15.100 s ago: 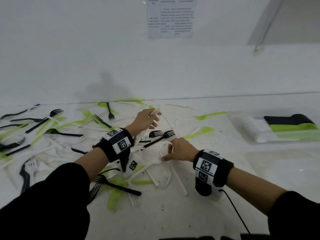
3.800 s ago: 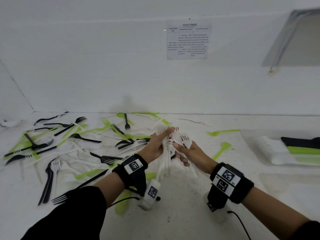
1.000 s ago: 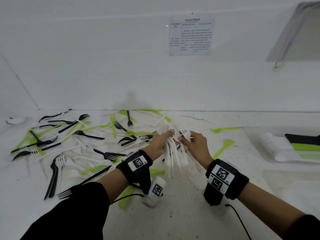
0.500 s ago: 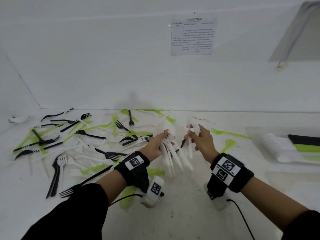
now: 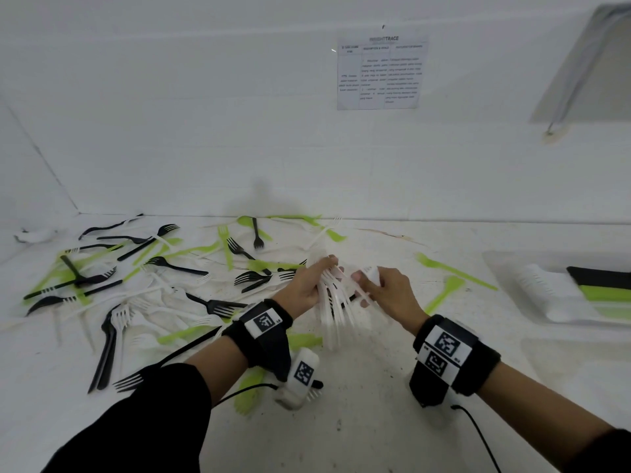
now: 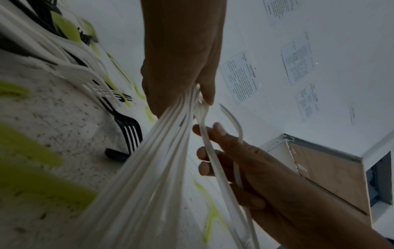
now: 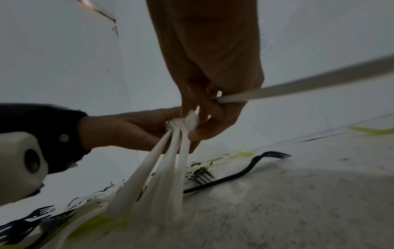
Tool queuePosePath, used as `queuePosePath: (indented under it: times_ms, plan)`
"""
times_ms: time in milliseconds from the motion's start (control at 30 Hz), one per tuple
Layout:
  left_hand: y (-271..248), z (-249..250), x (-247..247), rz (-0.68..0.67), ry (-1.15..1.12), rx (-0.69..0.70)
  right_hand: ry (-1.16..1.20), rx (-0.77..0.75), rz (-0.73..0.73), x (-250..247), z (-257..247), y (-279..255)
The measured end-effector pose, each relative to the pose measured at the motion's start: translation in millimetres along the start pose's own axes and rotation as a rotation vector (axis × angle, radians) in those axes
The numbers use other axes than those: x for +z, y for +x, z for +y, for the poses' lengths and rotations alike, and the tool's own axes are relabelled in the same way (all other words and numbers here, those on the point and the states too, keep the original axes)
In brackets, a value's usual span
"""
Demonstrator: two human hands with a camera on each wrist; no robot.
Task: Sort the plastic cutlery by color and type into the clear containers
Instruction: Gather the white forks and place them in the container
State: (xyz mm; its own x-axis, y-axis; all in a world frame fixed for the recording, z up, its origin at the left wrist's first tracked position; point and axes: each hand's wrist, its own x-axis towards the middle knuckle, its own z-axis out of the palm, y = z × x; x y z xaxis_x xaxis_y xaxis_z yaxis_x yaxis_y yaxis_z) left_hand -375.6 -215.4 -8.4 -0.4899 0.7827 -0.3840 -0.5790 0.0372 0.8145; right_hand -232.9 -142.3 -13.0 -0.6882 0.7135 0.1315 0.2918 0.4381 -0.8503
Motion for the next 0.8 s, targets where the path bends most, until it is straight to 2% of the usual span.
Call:
queuePosePath:
  times_ms: [67, 200, 333, 433, 533, 667, 800]
  plan:
    - [0.1, 1.0, -1.2, -0.006, -0.028, -0.02, 0.005, 0.039, 0.063, -5.7, 2.8, 5.3]
    - [0.5, 1.1, 1.9, -0.028, -0.033, -0.016, -0.059, 0.15, -0.023, -5.6, 7.1, 13.2]
    - [4.0, -2.3, 1.1, -0.031, -0.023, 0.002, 0.039, 0.213, -0.045, -4.9, 2.7, 13.5]
    - [3.7, -8.4, -0.3, -0.081, -0.04, -0.033, 0.0, 0.142, -0.08, -2.8, 2.2, 11.8]
    - [6.8, -13.7, -2.9, -0.082, -0.089, -0.064, 0.014, 0.065, -0.04, 3.7, 3.8, 7.7]
    - [6.2, -15.2, -3.7, -0.053, -0.158, -0.092, 0.13, 0.088, 0.063, 9.5, 8.6, 4.3]
    - [1.1, -13.1, -0.9, -0.097, -0.17, -0.15, 0.124, 0.053, 0.002, 14.0, 8.1, -0.4]
